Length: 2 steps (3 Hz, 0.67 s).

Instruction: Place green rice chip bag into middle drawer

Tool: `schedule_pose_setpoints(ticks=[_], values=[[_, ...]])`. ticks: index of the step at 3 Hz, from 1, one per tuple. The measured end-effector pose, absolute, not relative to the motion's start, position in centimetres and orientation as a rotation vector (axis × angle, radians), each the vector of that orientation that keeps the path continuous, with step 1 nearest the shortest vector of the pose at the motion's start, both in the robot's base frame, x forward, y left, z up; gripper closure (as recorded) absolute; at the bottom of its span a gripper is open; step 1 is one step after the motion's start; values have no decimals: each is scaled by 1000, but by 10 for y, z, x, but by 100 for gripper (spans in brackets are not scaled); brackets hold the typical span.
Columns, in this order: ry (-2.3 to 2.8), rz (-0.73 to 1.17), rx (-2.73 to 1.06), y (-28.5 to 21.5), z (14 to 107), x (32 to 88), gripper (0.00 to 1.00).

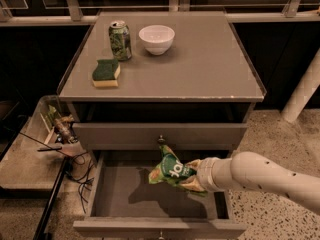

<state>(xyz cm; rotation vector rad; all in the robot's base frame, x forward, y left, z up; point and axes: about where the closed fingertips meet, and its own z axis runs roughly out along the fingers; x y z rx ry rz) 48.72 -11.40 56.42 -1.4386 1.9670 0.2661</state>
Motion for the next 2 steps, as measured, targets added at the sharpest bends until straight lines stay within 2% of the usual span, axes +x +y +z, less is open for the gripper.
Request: schedule_pose_setpoints(ticks=[2], values=[[1962,266,-1444,-105,547,495,100]])
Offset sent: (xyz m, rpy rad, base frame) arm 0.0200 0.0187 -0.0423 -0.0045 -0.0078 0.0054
